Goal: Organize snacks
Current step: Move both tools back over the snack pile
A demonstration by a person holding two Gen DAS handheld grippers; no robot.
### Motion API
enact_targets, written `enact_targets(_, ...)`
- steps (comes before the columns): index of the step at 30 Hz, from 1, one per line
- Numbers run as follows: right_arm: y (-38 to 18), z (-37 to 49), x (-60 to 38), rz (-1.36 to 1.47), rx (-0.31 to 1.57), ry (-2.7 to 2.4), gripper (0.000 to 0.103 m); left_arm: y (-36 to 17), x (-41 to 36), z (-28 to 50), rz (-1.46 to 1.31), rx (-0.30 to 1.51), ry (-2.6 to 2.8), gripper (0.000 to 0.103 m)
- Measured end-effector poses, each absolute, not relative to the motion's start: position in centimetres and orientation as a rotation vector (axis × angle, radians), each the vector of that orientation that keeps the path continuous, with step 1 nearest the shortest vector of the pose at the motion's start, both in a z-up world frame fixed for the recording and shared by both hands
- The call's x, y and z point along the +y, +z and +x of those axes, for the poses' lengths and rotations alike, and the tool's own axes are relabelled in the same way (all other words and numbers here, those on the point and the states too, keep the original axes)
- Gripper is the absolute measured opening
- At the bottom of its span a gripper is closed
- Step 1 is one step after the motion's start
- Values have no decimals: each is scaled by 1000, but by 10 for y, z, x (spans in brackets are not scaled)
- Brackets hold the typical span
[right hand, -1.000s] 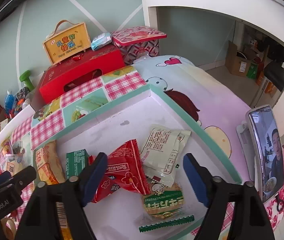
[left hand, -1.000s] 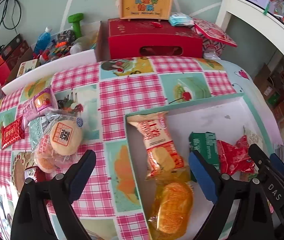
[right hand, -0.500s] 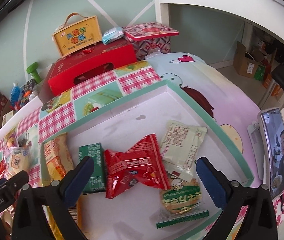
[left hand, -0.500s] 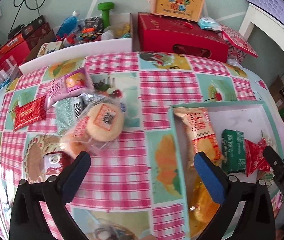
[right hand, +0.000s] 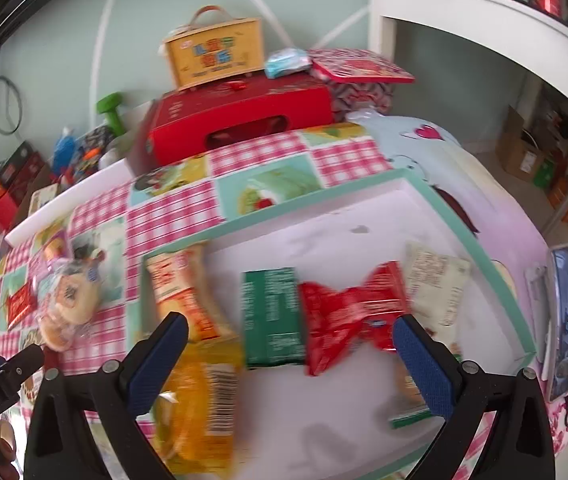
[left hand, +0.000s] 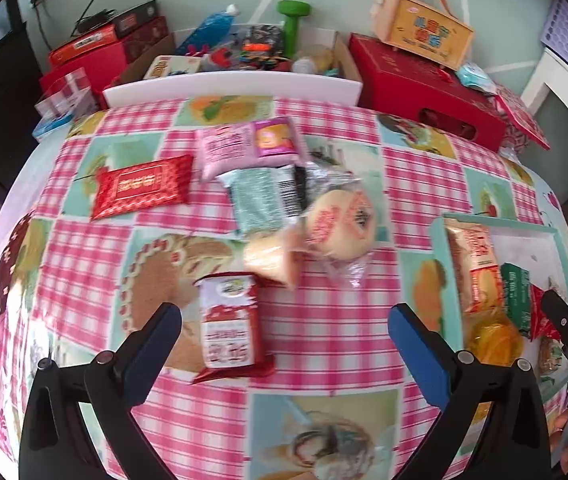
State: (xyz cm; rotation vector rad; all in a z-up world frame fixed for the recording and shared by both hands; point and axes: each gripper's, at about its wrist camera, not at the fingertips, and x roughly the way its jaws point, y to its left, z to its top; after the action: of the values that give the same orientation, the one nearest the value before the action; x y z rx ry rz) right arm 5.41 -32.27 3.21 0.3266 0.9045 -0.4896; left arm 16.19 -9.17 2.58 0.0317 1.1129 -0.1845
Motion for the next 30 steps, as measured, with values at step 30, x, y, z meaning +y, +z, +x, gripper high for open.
enact_targets(30, -2, 128, -147, 231, 986, -63, 103, -22, 53, 181, -170, 1233, 66, 103)
